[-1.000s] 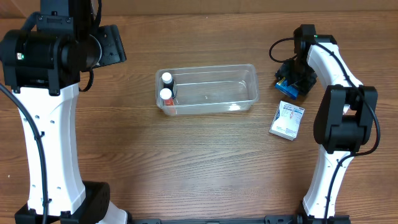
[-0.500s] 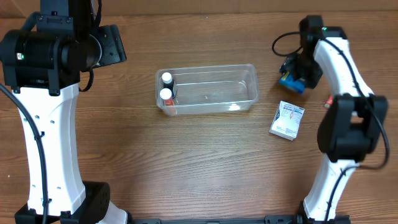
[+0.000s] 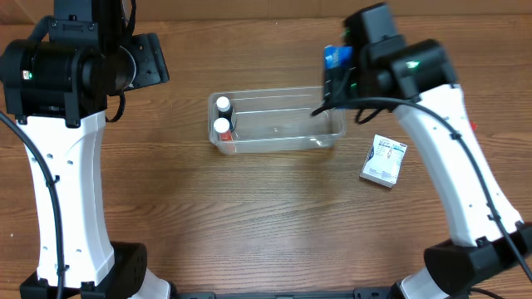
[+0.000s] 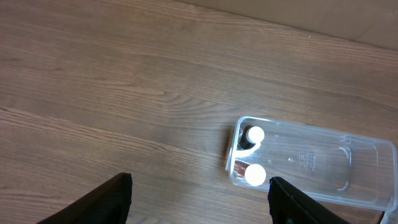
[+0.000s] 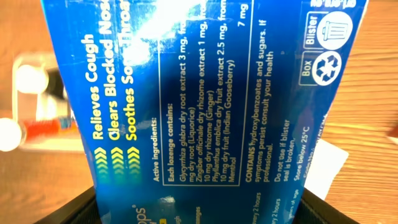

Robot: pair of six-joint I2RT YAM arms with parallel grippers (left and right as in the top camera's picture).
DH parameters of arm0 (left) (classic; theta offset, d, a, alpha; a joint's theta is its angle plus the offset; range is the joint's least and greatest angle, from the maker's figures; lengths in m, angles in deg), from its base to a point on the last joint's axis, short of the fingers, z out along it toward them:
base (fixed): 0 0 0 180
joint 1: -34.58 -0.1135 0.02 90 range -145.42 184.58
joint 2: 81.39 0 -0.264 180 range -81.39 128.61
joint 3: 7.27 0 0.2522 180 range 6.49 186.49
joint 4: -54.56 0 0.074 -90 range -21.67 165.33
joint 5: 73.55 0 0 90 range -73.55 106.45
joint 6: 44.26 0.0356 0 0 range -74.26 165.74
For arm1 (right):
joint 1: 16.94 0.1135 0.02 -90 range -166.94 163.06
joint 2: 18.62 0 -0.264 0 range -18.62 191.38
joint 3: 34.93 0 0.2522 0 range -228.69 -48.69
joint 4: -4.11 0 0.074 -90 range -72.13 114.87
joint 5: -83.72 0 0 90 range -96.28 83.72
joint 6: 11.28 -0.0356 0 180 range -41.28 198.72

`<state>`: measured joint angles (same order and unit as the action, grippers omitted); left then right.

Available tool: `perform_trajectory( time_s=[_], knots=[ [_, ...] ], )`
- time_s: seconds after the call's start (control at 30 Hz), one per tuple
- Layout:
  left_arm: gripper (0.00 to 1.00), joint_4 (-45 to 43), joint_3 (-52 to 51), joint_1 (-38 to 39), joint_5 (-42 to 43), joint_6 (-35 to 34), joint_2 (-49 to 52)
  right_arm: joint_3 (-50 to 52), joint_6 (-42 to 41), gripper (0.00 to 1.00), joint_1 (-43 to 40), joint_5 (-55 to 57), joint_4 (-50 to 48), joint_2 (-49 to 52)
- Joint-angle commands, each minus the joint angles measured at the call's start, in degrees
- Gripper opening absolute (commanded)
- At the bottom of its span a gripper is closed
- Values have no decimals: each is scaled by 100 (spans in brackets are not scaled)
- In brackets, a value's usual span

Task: Pack container
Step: 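Carry the blue box with the right gripper into the container's right end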

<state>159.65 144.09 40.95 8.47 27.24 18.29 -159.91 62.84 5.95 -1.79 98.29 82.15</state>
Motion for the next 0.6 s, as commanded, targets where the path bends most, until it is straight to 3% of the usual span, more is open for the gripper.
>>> perform_trajectory(
  time_s=[0.0,0.3,0.57],
  knots=[
    [72,11,13,2,7,-72,33,306,-13,69,219,39,-74,271],
    [72,-35,13,2,7,-13,35,1512,-76,72,227,-376,-907,330],
    [72,-26,13,2,7,-11,35,1722,118,73,227,-369,-1515,374]
  ],
)
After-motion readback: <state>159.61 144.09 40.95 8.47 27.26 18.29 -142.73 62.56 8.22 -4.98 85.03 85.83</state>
